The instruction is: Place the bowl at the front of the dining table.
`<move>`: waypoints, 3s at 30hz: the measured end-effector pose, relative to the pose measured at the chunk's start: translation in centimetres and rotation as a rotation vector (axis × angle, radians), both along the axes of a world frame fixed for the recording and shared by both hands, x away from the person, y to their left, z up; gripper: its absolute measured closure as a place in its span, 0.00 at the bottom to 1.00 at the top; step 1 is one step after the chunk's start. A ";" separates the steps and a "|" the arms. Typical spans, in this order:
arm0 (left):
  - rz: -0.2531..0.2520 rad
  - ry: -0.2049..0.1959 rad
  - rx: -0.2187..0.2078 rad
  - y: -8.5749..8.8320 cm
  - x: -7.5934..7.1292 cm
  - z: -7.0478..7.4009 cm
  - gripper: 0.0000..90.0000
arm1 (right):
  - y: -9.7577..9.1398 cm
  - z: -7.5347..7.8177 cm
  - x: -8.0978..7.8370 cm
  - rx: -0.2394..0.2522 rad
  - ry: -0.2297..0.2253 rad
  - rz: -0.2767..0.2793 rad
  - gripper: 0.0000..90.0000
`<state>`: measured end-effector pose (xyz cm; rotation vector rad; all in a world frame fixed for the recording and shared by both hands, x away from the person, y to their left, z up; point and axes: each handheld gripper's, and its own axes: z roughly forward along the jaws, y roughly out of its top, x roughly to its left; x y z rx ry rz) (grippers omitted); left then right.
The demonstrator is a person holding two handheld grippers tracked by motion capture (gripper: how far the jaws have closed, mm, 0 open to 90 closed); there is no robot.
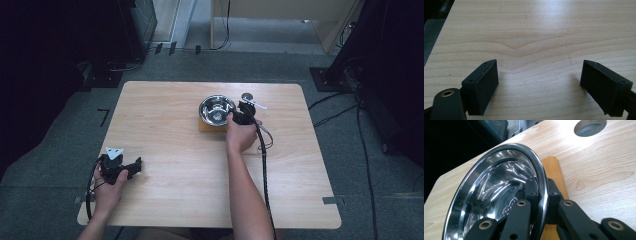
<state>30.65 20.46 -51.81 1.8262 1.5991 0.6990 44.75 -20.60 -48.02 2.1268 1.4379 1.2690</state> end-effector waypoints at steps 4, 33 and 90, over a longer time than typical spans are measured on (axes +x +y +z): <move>0.000 0.000 0.000 0.0 0.0 0.0 0.16 | -0.1 -0.6 0.4 0.014 0.016 -0.017 0.95; -0.003 0.000 0.000 0.0 0.0 0.0 0.16 | 0.0 -2.4 1.4 0.001 0.026 -0.038 0.60; -0.002 0.000 -0.001 0.0 0.0 0.0 0.16 | -7.4 -2.6 -10.6 -0.240 -0.086 0.156 0.26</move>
